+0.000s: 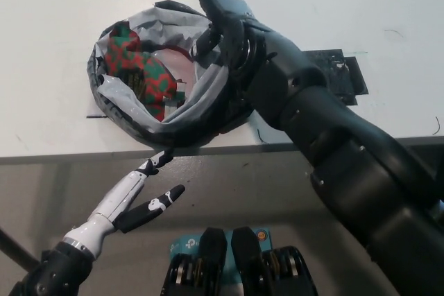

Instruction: The robot uses its right hand to pick up a bag of coffee beans and puts it in the black plastic bag, then the robot grabs the top of the bag and lifts it.

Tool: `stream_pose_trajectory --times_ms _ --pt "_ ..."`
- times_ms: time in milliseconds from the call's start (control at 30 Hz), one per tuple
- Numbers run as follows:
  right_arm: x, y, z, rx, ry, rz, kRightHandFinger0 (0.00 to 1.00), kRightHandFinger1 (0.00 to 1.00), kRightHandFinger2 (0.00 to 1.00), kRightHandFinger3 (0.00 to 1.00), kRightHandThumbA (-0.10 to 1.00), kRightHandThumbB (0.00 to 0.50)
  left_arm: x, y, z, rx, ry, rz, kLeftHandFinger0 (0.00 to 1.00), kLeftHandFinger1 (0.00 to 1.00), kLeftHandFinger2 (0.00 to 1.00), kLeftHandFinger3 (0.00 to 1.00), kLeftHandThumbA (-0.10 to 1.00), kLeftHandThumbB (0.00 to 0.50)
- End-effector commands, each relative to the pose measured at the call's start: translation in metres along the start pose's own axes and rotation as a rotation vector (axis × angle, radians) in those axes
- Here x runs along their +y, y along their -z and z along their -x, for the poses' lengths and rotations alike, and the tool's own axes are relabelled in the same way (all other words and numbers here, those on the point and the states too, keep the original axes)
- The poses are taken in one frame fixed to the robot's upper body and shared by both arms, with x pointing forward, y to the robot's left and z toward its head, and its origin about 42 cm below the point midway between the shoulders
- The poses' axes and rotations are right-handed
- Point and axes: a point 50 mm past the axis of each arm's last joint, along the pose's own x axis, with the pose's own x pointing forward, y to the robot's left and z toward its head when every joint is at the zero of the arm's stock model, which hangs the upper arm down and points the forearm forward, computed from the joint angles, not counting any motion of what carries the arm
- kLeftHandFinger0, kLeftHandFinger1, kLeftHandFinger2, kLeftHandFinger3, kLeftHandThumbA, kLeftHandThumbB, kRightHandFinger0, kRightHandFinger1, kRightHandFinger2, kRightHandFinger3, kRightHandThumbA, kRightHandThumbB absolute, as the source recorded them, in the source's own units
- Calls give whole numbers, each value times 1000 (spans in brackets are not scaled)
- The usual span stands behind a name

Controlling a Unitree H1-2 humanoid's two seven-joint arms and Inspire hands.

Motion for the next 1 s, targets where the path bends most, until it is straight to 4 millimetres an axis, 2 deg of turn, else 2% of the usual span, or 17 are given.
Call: stream_pose_trajectory --times_ms 0,300,367,467,567,600,733,967 --pt "-14 -22 0 -13 -21 -81 1000 1000 1000 1000 1000 470 12 -6 -2 -59 0 -28 1000 1000 1000 1000 839 128" --pt "-17 -19 0 6 -53 -178 1000 1000 1000 1000 1000 449 12 -7 -4 -56 8 -34 1000 1000 1000 1000 874 148" --pt "-16 -16 -1 20 -59 -169 1000 1000 1000 1000 1000 446 12 -7 -4 -52 8 -34 1000 1000 1000 1000 873 140" --pt "-15 -11 -1 60 -33 -80 1000 1000 1000 1000 1000 460 12 -9 -3 -43 8 -37 1000 1000 1000 1000 880 149" --pt "-16 -5 -1 101 -7 -19 1000 1000 1000 1000 974 433 13 -8 -4 -37 6 -36 1000 1000 1000 1000 890 164" --pt "-17 -3 -1 117 3 11 1000 1000 1000 1000 937 410 13 -8 -4 -41 4 -31 1000 1000 1000 1000 884 157" --pt "-20 6 -1 159 18 80 1000 1000 1000 1000 937 436 13 -8 -4 -38 1 -36 1000 1000 1000 1000 887 158" --pt "-17 13 0 220 7 175 1000 1000 1000 1000 936 418 14 -8 -5 -49 -1 -43 997 1000 1000 1000 879 147"
